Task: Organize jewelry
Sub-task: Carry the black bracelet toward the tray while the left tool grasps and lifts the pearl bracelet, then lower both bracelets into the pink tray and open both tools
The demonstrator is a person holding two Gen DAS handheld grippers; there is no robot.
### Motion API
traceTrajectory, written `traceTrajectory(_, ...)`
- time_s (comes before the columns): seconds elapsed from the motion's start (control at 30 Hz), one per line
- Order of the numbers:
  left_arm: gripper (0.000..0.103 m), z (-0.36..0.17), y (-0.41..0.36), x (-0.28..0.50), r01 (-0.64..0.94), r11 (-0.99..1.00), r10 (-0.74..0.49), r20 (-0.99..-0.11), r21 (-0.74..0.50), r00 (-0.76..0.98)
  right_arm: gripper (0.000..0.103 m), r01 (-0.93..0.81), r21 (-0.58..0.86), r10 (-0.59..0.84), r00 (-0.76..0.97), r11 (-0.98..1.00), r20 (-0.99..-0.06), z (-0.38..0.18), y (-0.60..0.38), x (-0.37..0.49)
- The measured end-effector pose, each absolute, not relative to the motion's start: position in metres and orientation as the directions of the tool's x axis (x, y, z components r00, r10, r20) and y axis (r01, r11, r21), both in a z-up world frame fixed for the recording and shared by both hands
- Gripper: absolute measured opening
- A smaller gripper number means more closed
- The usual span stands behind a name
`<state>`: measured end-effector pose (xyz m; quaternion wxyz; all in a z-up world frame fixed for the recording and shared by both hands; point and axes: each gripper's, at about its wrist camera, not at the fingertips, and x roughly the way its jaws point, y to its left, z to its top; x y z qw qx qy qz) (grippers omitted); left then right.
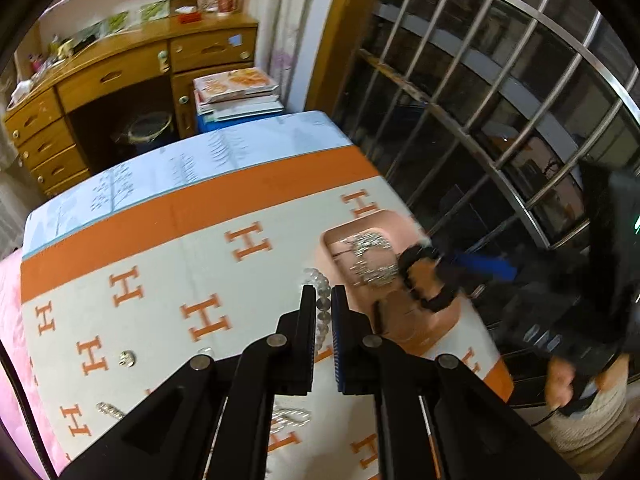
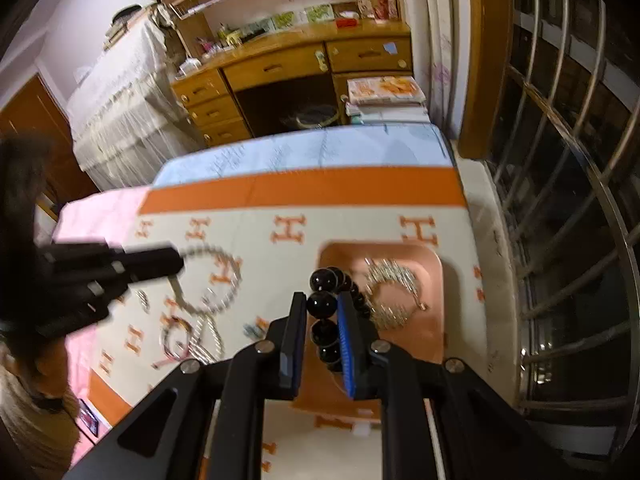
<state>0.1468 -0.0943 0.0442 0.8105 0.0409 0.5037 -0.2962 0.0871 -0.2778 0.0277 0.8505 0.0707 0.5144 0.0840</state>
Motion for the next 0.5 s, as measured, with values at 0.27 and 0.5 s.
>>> traceTrajectory(0.27, 0.005, 0.047, -0.156, 0.144, 0.568, 0.793, -0.455, -0.833, -0.219, 0.314, 0.015, -0.061, 0.319, 0.312, 0.437, 0.946, -0.843, 0.008, -0.29, 0.078)
traceTrajectory(0.5, 0.005, 0.02, -0.199, 0.151, 0.581, 0.783, -0.444, -0.855, -0.223, 0.269, 0.016, 0.063, 0.205, 0.176, 0.31, 0.977, -0.934, -0.052, -0.308, 0.079)
